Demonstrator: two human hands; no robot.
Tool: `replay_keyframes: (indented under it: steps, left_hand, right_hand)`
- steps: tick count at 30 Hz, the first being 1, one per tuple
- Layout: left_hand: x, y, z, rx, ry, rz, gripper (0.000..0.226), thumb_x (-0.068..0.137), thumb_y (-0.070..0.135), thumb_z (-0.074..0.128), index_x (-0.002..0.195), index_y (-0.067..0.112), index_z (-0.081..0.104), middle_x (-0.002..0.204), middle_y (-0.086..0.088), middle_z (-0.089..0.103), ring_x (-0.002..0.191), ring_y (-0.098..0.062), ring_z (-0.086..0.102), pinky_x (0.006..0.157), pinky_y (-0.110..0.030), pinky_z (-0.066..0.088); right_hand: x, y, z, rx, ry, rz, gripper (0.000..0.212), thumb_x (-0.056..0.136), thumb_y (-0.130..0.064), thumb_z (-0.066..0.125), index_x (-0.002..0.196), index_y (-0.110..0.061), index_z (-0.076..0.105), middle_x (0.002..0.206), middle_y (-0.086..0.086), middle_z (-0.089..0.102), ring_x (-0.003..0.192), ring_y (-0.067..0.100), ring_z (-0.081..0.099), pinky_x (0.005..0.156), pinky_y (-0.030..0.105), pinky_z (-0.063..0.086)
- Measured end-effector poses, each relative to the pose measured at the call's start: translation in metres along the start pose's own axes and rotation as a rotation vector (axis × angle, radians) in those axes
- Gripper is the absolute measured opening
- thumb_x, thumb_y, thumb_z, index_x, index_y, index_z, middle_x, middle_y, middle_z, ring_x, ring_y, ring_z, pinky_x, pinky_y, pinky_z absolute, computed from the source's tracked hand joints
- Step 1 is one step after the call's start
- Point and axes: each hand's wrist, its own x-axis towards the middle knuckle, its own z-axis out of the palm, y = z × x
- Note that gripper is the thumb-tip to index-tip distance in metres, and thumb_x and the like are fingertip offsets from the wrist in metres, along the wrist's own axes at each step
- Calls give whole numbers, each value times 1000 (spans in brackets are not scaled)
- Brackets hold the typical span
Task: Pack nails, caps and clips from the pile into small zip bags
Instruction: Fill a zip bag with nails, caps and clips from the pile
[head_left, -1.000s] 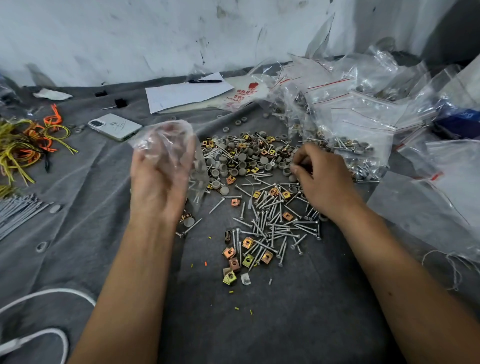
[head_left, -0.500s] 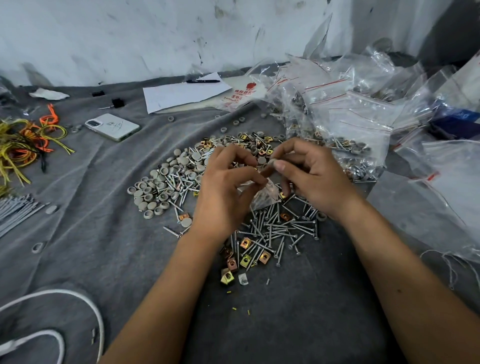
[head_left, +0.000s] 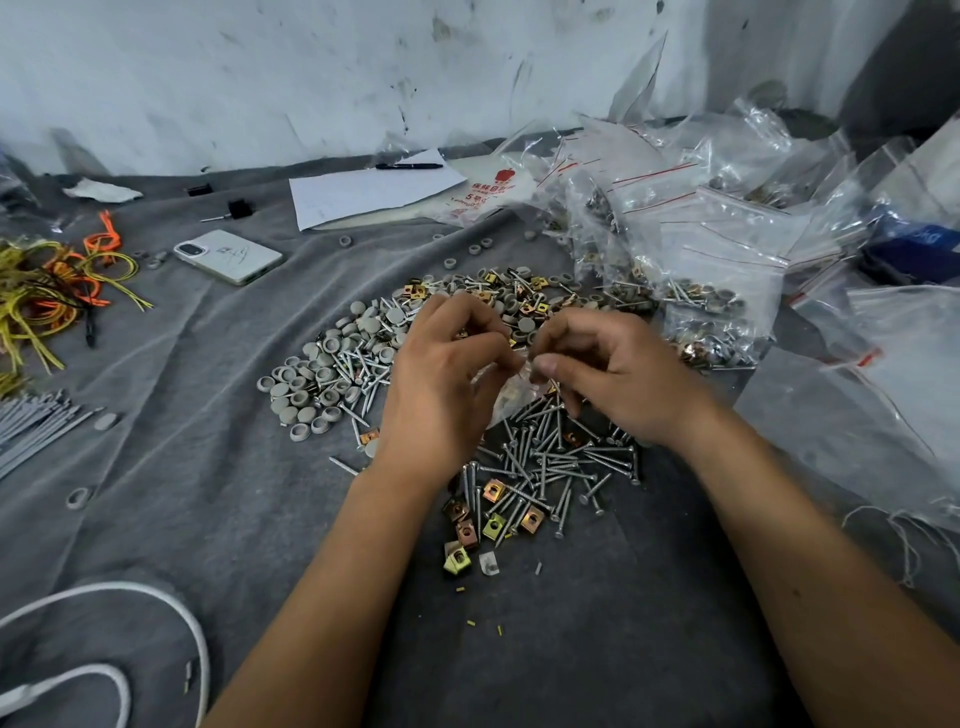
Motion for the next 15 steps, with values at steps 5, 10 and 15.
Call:
replay_keyframes:
  steps: [5, 10, 15]
  left_hand:
    - [1, 4, -2, 1, 48, -10, 10, 81, 1, 85, 76, 4, 76, 89, -7, 65, 87, -28, 59, 72, -34, 44]
    - [1, 4, 0, -21, 82, -10, 11, 83, 2, 84, 76, 5, 76, 89, -7, 65, 87, -27, 59, 72, -35, 44]
    - [-1, -3, 1, -79, 174, -98, 8, 84, 4, 83, 79, 5, 76, 92, -4, 65, 86, -26, 61, 68, -45, 50]
  right_hand:
    - [0, 3, 4, -71, -1, -21, 14, 85, -17, 82, 98, -17, 76, 88, -3, 76, 79, 10, 74, 73, 28, 60]
    - [2, 6, 8, -98, 71, -79, 11, 83, -12, 84, 90, -15, 75, 85, -3, 75, 77, 11, 73, 73, 31, 62]
    - [4, 3, 1, -82, 173, -76, 11, 89, -15, 79, 98, -21, 79, 89, -10, 77, 79, 8, 73, 74, 28, 59]
